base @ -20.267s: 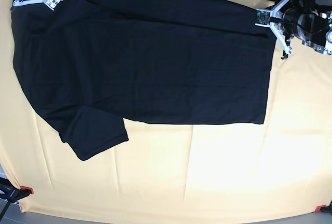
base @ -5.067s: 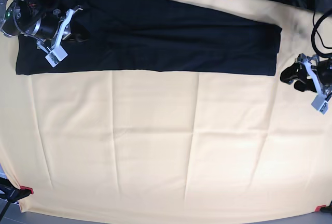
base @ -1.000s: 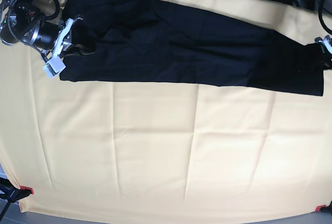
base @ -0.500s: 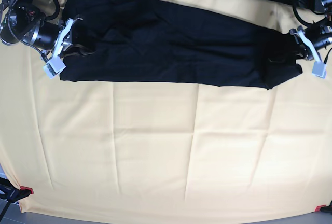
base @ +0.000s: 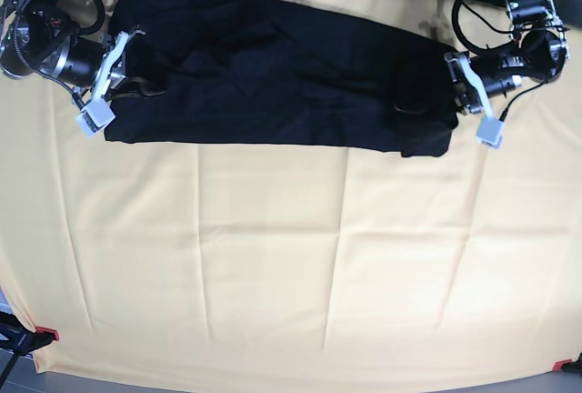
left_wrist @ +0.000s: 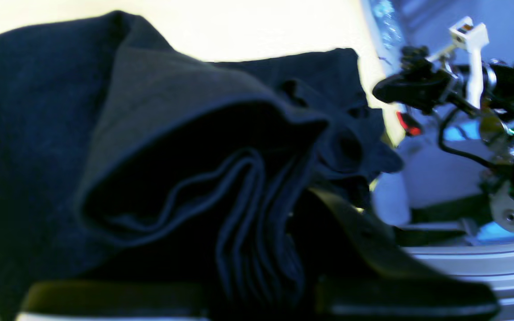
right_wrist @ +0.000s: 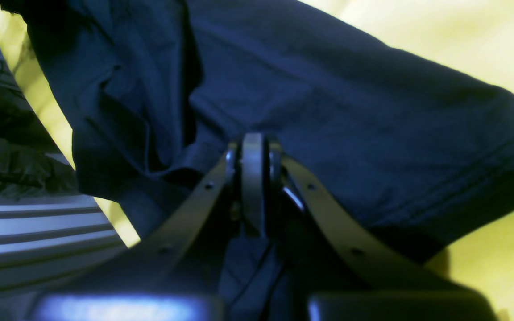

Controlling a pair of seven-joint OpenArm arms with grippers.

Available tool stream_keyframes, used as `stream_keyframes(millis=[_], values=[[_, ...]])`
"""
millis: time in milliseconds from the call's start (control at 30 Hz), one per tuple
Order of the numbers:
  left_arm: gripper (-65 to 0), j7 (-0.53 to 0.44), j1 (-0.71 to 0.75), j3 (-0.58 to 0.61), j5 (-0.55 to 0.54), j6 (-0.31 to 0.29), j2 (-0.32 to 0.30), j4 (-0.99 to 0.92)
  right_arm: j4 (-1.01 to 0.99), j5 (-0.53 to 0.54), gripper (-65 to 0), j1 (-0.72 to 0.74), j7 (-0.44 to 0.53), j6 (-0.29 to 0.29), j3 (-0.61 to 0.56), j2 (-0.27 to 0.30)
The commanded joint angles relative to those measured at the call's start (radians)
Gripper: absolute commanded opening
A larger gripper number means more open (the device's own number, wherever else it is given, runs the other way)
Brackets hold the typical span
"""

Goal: Fold the T-shirt properly
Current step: 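Fold the shirt end inward toward the right gripper with the left gripper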

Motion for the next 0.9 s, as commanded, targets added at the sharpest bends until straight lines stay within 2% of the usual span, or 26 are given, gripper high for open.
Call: stream_keyframes(millis=[0, 167, 233, 267, 367, 400, 433, 667, 867], values=[[-65.0, -0.008, -0.006, 0.009, -0.028, -0.019, -0.002, 0.019, 0.013, 0.022, -60.5, 0.005, 0.015, 0.002, 0.009, 0.014], [-65.0, -0.036, -0.007, 0.067, -0.028, -0.103, 0.044, 0.019, 0.013, 0.021, -60.5, 0.005, 0.015, 0.002, 0.009, 0.014], [-65.0, -0.038, -0.007, 0.076, -0.028, -0.112, 0.060, 0.019, 0.013, 0.021, -60.5, 0.005, 0.015, 0.002, 0.009, 0.014], [-60.2, -0.038, -0.006, 0.077, -0.028, -0.112, 0.068, 0.019, 0.013, 0.021, -60.5, 0.005, 0.015, 0.002, 0.009, 0.014], [-33.2, -0.039, -0.007, 0.079, -0.028, -0.110, 0.080, 0.019, 0.013, 0.022, -60.5, 0.005, 0.015, 0.002, 0.009, 0.014], [-27.7, -0.044, -0.007, 0.079, -0.028, -0.079, 0.080, 0.019, 0.013, 0.022, -60.5, 0.005, 0.015, 0.002, 0.009, 0.014], [-25.9, -0.054, -0.006, 0.079, -0.028, -0.044, 0.080, 0.019, 0.013, 0.021, -60.5, 0.005, 0.015, 0.002, 0.009, 0.014], [-26.0, -0.061, -0.007, 0.079, -0.028, 0.110, 0.080, 0.019, 0.013, 0.022, -60.5, 0.005, 0.015, 0.002, 0.009, 0.014], [-26.0, -0.060, -0.006, 0.124, -0.028, 0.116, 0.077, 0.019, 0.013, 0.022, -60.5, 0.005, 0.015, 0.002, 0.009, 0.014]])
